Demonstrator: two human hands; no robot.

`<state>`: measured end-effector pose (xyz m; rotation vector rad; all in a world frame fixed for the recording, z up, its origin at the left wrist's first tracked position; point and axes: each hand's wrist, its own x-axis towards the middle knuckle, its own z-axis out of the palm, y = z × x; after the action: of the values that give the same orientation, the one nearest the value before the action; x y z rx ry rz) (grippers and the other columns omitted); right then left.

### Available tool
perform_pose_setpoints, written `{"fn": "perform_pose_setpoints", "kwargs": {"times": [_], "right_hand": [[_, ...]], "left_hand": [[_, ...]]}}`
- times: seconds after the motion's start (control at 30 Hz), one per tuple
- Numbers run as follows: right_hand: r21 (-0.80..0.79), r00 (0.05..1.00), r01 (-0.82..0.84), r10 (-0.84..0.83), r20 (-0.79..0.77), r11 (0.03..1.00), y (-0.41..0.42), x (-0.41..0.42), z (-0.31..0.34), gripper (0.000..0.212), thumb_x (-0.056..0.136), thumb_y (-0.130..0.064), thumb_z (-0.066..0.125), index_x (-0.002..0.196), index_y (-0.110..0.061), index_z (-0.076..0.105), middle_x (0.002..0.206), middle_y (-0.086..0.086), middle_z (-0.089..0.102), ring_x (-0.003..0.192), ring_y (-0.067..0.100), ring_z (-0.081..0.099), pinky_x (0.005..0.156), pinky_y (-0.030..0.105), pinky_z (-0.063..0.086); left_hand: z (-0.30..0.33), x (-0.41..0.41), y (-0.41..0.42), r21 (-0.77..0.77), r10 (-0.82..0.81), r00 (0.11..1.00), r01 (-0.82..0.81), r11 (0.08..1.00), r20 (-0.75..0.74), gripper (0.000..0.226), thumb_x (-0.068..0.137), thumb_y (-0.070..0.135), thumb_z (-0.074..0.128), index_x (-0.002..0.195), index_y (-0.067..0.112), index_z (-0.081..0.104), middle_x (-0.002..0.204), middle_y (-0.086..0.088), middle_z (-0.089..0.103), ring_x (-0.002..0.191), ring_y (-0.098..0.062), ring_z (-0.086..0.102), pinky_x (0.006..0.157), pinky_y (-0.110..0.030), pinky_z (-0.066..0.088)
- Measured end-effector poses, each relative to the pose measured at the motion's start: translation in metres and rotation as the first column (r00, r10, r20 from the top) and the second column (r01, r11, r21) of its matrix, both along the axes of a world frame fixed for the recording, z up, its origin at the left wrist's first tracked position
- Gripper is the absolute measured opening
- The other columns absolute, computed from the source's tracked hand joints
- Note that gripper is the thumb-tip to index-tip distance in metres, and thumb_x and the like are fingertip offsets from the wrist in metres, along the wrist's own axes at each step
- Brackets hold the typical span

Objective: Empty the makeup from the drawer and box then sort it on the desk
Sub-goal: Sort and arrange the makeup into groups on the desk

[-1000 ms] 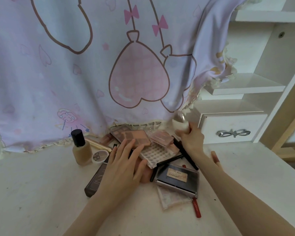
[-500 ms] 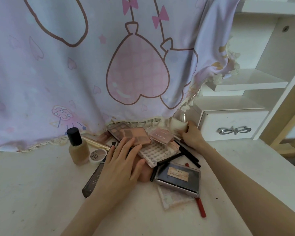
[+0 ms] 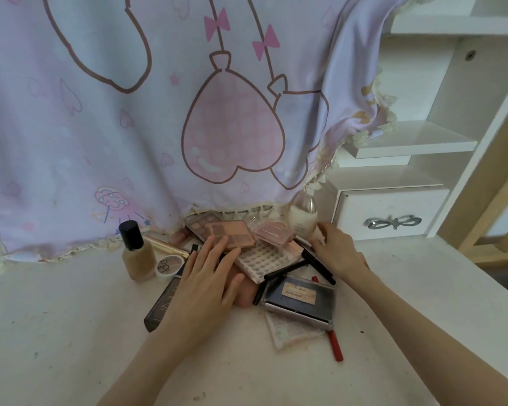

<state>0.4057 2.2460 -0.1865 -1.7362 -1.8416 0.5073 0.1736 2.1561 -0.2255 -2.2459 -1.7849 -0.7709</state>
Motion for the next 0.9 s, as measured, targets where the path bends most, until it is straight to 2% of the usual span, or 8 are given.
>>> {"fn": "perform_pose_setpoints", "kwargs": {"times": [0.13,0.23,0.3,0.4,0.5,0.6,0.77,0.9], "right_hand": [[0.174,0.99,-0.132,0.123,0.067,0.976,-0.031,-0.008,0.008,0.024,0.093,-0.019,0.053,0.114,-0.01,0.062,0.115,0.008,0.061,0.097,0.019,0.058,0.083,0.022,0.039],[0.089,0.979,-0.198,0.192,0.076,0.976,-0.037,-0.019,0.008,0.022,0.092,-0.025,0.054,0.105,-0.011,0.065,0.107,0.006,0.065,0.09,0.016,0.057,0.076,0.019,0.038],[-0.01,0.981,-0.182,0.182,0.072,0.983,-0.038,-0.024,0.011,0.028,0.093,-0.029,0.051,0.109,-0.01,0.063,0.11,0.006,0.065,0.097,0.02,0.058,0.078,0.025,0.04],[-0.085,0.985,-0.169,0.17,0.002,0.982,-0.043,-0.031,0.016,0.032,0.094,-0.028,0.05,0.114,-0.005,0.061,0.113,0.01,0.064,0.103,0.024,0.058,0.082,0.028,0.042],[-0.131,0.986,-0.162,0.154,-0.064,0.978,-0.05,-0.034,0.021,0.032,0.093,-0.023,0.052,0.115,-0.001,0.06,0.115,0.013,0.064,0.104,0.025,0.058,0.083,0.028,0.043],[-0.146,0.973,-0.154,0.123,-0.197,0.977,-0.053,-0.034,0.027,0.031,0.091,-0.023,0.056,0.115,-0.005,0.06,0.111,0.007,0.064,0.099,0.019,0.058,0.08,0.024,0.04],[-0.276,0.811,-0.147,-0.044,-0.584,0.95,-0.06,-0.032,0.037,0.02,0.09,-0.019,0.059,0.104,-0.005,0.064,0.079,0.003,0.064,0.053,0.004,0.055,0.045,0.012,0.038],[-0.378,0.566,-0.304,-0.154,-0.81,0.874,-0.072,-0.032,0.037,0.015,0.091,-0.01,0.057,0.1,-0.001,0.064,0.081,0.01,0.071,0.064,0.017,0.064,0.057,0.023,0.049]], "left_hand": [[0.001,0.005,-0.005,0.067,-0.012,0.999,0.015,0.998,-0.051,0.039,0.09,0.03,0.031,0.126,0.024,0.043,0.139,-0.004,0.047,0.135,-0.021,0.023,0.109,-0.039,0.019],[0.007,0.009,-0.005,0.088,-0.094,0.982,0.11,0.99,-0.161,0.044,0.08,0.02,0.035,0.121,0.023,0.051,0.133,0.0,0.053,0.132,-0.023,0.033,0.105,-0.05,0.031],[0.014,0.013,-0.001,0.106,-0.134,0.96,0.164,0.981,-0.245,0.043,0.076,0.019,0.04,0.115,0.021,0.06,0.122,0.002,0.061,0.124,-0.024,0.047,0.102,-0.046,0.027],[0.027,0.021,0.002,0.105,-0.149,0.956,0.18,0.978,-0.252,0.037,0.075,0.025,0.039,0.095,0.019,0.069,0.096,0.0,0.069,0.096,-0.021,0.064,0.085,-0.036,0.03],[0.032,0.022,0.0,0.125,-0.154,0.952,0.192,0.973,-0.263,0.035,0.076,0.026,0.038,0.084,0.014,0.07,0.085,-0.001,0.067,0.08,-0.022,0.065,0.076,-0.035,0.032],[0.032,0.014,-0.001,0.214,-0.165,0.945,0.229,0.95,-0.282,0.029,0.076,0.016,0.044,0.087,0.013,0.07,0.085,-0.001,0.067,0.082,-0.019,0.062,0.078,-0.031,0.037],[0.046,0.0,-0.016,0.348,-0.148,0.974,0.2,0.916,-0.17,0.028,0.08,0.014,0.046,0.093,0.009,0.07,0.089,-0.003,0.067,0.088,-0.015,0.051,0.077,-0.026,0.039],[0.051,-0.007,-0.03,0.367,-0.188,0.972,0.226,0.902,-0.137,0.025,0.083,0.015,0.047,0.098,0.008,0.066,0.093,-0.004,0.065,0.092,-0.013,0.052,0.077,-0.024,0.041]]}}
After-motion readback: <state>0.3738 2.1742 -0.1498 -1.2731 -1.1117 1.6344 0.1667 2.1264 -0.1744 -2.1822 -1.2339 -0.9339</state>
